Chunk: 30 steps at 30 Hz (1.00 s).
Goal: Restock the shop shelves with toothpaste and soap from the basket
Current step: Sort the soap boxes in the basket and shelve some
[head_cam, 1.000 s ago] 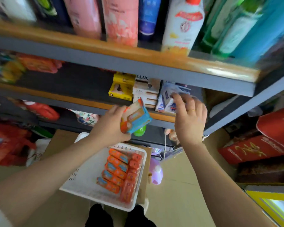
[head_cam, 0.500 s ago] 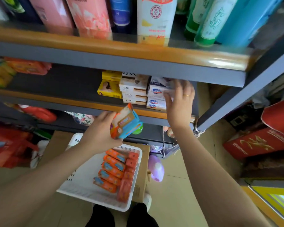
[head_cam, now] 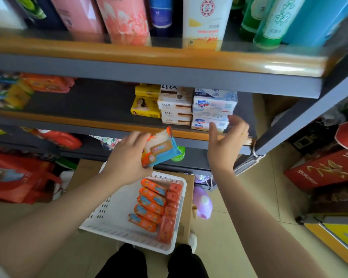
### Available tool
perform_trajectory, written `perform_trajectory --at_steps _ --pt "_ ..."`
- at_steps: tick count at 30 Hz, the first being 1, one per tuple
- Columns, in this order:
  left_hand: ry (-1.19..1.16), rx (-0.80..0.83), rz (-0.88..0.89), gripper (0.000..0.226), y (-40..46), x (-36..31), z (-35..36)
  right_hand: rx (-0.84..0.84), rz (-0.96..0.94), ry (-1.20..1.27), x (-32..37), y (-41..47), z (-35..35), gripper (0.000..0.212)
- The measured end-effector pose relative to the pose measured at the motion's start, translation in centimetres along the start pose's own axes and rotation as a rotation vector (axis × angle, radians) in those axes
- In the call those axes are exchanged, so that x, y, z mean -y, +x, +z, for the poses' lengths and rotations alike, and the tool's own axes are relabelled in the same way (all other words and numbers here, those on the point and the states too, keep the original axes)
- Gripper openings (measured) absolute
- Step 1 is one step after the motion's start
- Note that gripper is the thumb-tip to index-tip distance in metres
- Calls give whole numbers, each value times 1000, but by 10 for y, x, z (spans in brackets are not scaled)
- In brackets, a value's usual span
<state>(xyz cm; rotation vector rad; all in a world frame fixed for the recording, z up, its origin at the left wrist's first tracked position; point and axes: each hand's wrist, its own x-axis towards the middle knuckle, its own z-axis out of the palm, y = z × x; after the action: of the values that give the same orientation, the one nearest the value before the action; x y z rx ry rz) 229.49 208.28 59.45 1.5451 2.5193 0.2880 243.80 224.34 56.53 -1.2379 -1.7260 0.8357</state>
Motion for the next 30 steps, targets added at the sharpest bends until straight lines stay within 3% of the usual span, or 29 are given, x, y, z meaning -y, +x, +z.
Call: perform_trajectory --at_steps 2,4,5,7,13,17,20,24,26,30 --pt "149 -30 139 87 -5 18 -1 303 12 71 11 -31 5 34" --pt "262 -72 252 90 -8 38 -4 668 148 155 23 -49 22 39" --pt "279 -86 287 90 -9 48 -5 790 231 215 30 -55 32 42" --pt "272 -116 338 89 -9 70 -11 871 284 254 45 -64 55 52" --pt "266 -296 432 80 10 165 -30 796 271 351 88 -85 146 33" --pt "231 -434 344 76 43 234 -41 667 184 394 114 -74 217 35" --pt "118 -472 293 57 62 281 -47 530 83 341 127 -56 259 36" --pt "108 -483 423 30 84 317 -45 376 52 302 135 -30 298 44" --pt "212 -446 526 32 93 333 -39 299 34 224 135 -18 321 48" --pt "147 -342 630 49 101 361 -27 288 18 -8 127 6 363 60"
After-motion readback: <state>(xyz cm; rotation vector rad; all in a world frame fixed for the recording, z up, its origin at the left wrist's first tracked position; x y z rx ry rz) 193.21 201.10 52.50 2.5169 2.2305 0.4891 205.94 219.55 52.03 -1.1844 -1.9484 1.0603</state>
